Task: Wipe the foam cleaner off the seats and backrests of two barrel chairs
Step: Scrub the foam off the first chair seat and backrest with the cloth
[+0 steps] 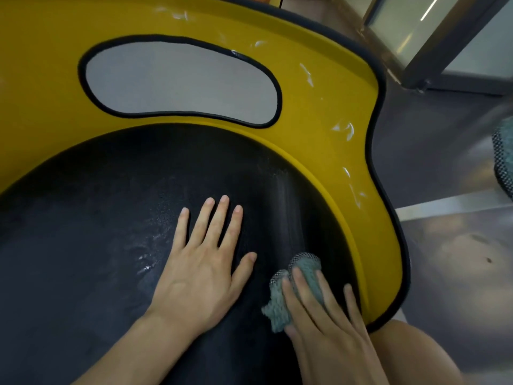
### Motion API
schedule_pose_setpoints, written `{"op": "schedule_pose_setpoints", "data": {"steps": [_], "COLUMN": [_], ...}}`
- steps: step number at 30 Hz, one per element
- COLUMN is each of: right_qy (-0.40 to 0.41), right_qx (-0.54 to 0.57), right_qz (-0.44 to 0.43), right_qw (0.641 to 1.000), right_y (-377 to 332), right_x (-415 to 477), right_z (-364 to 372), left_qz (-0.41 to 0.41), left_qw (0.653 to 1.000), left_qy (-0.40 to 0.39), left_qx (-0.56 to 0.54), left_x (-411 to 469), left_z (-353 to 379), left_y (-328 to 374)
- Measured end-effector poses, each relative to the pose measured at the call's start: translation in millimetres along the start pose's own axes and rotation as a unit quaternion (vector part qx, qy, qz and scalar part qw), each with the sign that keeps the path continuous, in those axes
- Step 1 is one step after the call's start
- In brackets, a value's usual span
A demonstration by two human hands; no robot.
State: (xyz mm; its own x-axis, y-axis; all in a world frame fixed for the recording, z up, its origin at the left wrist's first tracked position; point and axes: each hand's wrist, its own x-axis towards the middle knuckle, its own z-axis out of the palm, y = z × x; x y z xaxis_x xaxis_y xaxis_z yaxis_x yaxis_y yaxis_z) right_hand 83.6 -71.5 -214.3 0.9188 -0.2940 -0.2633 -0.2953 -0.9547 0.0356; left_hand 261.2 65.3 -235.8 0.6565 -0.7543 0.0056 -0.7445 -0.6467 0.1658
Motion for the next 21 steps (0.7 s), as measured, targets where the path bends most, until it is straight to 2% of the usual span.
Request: {"op": "schedule_pose_setpoints", "data": {"steps": [4,9,11,17,21], "right_qy": [-0.02,0.032,0.032,0.02,0.021], "right_qx": [0.05,0.062,0.053,0.011,0.016], "right_qz": [0.004,0.058,0.065,-0.019,-0.033], "right_qw": [0.999,0.996,0.996,1.0,0.999], "right_y": [-1.0,3.6,-3.0,-7.7,-1.3], "right_x": [62.8,166.0,157.2,34.1,32.4], "right_z": [-36.6,-60.1,-56.0,-15.5,-11.6], "left_qz": [0.002,0.001,0.001,0.006,0.007], "left_qw": [1.0,1.0,1.0,1.0,1.0], "left_qy": [0.001,0.007,0.003,0.003,0.001], "left_qx": [0.001,0.002,0.001,-0.002,0.003], "left_x": [-0.3,0.0,-0.5,0.1,0.2], "left_z": [1.3,0.5,0.6,0.7,0.6], "left_y": [-0.6,0.1,-0.5,-0.9,-1.5]}}
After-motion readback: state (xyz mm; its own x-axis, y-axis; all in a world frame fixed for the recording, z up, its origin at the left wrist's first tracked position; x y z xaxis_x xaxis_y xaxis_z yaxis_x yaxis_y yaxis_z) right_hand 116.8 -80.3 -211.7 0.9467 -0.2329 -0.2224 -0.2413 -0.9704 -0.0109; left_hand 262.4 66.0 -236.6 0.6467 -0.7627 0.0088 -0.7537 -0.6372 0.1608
